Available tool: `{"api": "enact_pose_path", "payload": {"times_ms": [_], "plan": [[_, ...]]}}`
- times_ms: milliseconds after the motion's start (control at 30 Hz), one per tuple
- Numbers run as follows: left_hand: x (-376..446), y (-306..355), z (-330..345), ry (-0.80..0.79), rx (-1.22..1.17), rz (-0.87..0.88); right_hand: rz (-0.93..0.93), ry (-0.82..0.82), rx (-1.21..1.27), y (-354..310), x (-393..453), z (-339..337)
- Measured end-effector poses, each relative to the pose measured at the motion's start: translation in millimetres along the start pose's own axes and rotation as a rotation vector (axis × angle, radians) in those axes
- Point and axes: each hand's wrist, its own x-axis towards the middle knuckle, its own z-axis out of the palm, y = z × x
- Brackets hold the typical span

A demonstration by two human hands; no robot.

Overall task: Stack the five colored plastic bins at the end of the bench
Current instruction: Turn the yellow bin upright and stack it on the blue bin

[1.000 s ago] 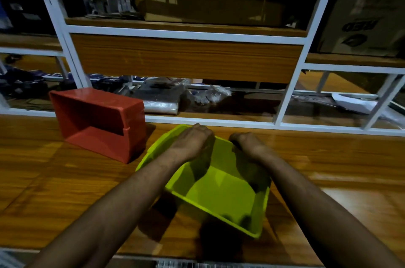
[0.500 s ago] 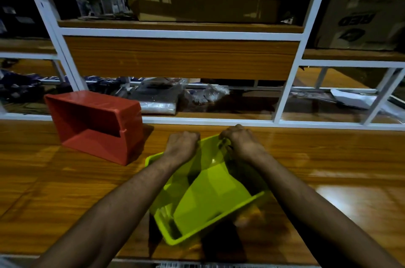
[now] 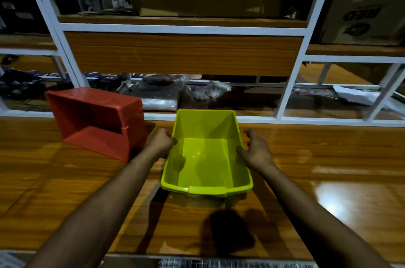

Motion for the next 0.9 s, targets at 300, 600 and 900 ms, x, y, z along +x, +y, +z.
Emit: {"api": "enact_pose_path", "payload": {"times_ms": [300, 600, 900], "plan": [[-18.4, -2.6, -12.2, -0.399, -0.537, -0.103, 0.416, -0.265, 0.786, -3.3, -14.8, -19.2], [-23.4, 45.6, 15.7, -0.651, -0.725, 0.030, 0.468, -0.086, 0.956, 32.8, -61.3, -86.4], [-105.1, 196.9, 146.8, -1.013, -0.652, 0.173, 0.555, 0.380, 0.985, 129.5, -219.9, -222.9]]}}
